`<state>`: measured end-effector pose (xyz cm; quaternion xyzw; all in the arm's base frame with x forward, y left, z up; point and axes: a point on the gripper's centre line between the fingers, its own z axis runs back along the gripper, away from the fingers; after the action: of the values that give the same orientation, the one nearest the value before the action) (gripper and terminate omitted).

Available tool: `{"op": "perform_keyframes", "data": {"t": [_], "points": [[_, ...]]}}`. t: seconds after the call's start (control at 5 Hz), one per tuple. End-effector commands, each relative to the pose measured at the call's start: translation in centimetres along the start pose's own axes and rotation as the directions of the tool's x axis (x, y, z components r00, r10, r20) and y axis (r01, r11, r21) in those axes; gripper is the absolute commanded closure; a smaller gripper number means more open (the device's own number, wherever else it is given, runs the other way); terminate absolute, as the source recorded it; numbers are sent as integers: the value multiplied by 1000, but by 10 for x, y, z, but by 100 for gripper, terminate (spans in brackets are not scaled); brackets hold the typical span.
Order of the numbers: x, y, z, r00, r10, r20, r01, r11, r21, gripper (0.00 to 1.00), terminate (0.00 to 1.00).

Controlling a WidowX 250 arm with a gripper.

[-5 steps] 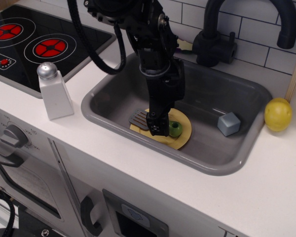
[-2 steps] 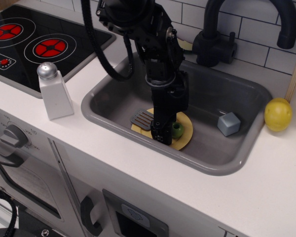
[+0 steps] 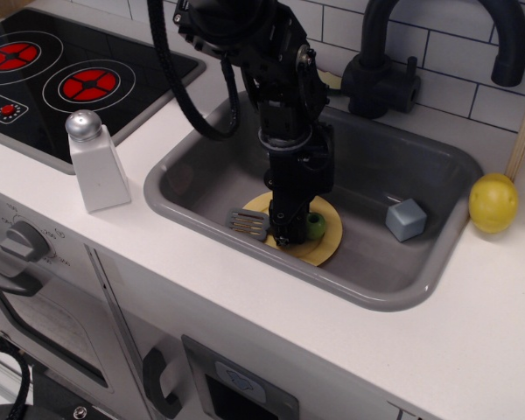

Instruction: Take spatula off plate sink

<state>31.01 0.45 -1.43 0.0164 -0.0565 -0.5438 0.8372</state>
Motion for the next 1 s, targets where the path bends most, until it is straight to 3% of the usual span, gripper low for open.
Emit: {"op": "perform_keyframes", "data": {"t": [0.0, 0.2, 0.4, 0.6, 0.8], "points": [[10, 17, 44, 960, 281, -12, -274, 943, 187, 100, 0], [18, 18, 53, 887, 463, -5, -456, 875, 163, 100, 0], [31, 17, 60, 749, 662, 27, -660, 742, 119, 100, 0], [42, 9, 58, 580, 812, 65, -813, 573, 104, 100, 0], [50, -2, 50, 394, 910, 131, -917, 380, 117, 100, 0]]}}
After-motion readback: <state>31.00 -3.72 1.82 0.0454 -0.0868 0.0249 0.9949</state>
